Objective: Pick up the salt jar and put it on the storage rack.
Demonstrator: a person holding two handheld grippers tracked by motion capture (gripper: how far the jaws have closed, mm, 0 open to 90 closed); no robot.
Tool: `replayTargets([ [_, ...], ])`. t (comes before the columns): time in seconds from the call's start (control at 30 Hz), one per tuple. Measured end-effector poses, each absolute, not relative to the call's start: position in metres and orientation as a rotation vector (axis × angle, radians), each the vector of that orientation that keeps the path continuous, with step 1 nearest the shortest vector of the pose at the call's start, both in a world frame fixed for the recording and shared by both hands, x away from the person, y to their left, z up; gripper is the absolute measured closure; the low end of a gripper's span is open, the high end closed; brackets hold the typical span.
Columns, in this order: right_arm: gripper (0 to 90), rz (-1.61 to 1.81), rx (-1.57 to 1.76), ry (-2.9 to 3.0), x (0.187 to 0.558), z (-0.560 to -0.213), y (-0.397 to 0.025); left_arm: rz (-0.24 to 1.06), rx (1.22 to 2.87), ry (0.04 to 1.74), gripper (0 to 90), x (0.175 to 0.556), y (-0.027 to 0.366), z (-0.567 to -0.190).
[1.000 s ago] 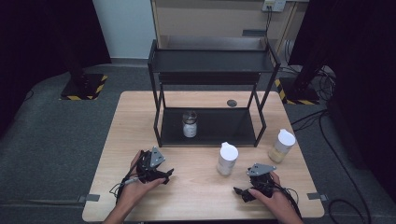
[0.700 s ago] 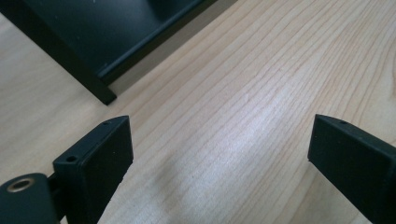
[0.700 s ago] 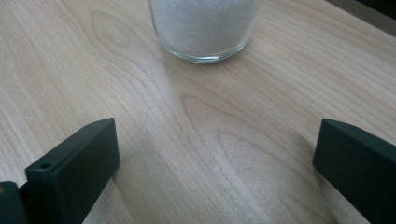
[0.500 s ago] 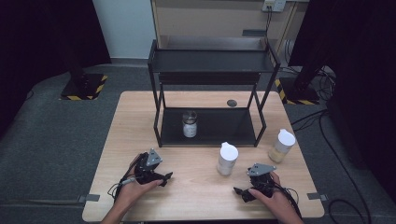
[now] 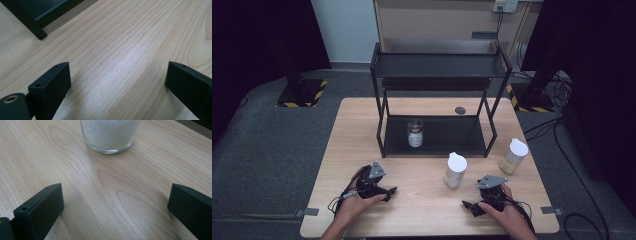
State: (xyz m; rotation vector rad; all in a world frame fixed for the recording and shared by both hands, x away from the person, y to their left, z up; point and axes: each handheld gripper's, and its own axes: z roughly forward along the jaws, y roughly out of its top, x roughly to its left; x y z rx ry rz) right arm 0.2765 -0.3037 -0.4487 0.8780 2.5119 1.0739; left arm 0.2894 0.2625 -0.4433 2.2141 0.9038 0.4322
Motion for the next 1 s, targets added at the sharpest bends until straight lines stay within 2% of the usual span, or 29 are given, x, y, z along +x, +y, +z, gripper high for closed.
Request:
replayTargets([
  [0.63, 0.9, 1.074, 0.876, 2.513, 0.2767, -0.4487, -0.3039, 0.399, 2.192, 0.904, 0.0, 0.2950, 0.2698, -0.4489],
  [1.0, 0.9, 1.075, 0.872, 2.516, 0.2771, -0.4486, -0.3045, 0.392, 2.196, 0.897, 0.0, 0.2968, 0.2704, -0.4487],
])
